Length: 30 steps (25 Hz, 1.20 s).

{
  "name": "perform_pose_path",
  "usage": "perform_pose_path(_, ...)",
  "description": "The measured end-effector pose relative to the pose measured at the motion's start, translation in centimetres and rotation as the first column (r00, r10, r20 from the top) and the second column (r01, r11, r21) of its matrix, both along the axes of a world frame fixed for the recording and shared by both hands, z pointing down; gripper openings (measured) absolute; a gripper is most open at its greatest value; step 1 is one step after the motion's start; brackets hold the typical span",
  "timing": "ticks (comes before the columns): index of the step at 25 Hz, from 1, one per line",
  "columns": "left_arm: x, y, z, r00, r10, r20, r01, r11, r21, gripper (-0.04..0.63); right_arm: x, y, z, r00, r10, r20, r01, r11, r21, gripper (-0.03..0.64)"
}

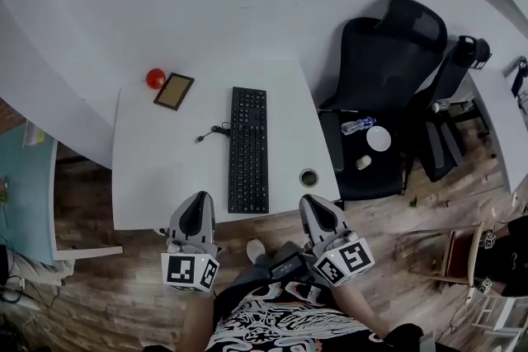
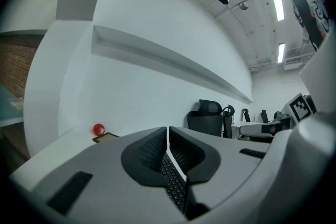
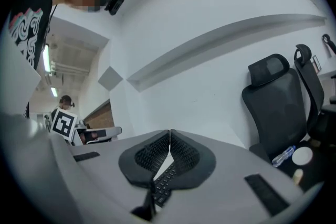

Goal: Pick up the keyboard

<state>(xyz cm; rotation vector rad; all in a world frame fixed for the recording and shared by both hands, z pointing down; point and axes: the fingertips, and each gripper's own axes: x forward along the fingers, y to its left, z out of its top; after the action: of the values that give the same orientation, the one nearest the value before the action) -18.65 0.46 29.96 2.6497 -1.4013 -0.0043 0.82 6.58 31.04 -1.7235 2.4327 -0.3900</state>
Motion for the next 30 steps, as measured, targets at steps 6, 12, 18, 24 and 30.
perform_pose_path(6,0.7,-2.3,1.0,1.000,0.017,0.012,-0.017,0.999,-0.033,0.029,0.0,-2.5,1.5,0.997,0.003,-0.076,-0.007,0.999,-0.051,0.029)
perform_pose_path(12,1.1,-4.6,0.6,1.000,0.018,0.024,-0.018,1.000,-0.022,0.029,-0.1,-5.0,1.2,1.000,-0.016,-0.007,0.015,0.999,-0.039,0.029)
perform_pose_path(18,1.1,-7.5,0.7,0.999,0.000,0.045,0.001,1.000,-0.021,0.029,0.1,-8.0,1.7,0.999,-0.023,-0.035,0.020,0.996,-0.084,0.029)
perform_pose_path(24,1.9,-9.9,2.6,0.999,0.006,0.046,-0.003,0.997,-0.079,0.029,0.8,-10.3,3.8,0.997,-0.027,-0.069,0.017,0.989,-0.144,0.029)
perform_pose_path(30,3.3,-12.4,6.7,0.995,0.059,0.084,-0.042,0.981,-0.191,0.029,1.6,-12.6,7.1,0.999,-0.027,-0.026,0.021,0.971,-0.237,0.029)
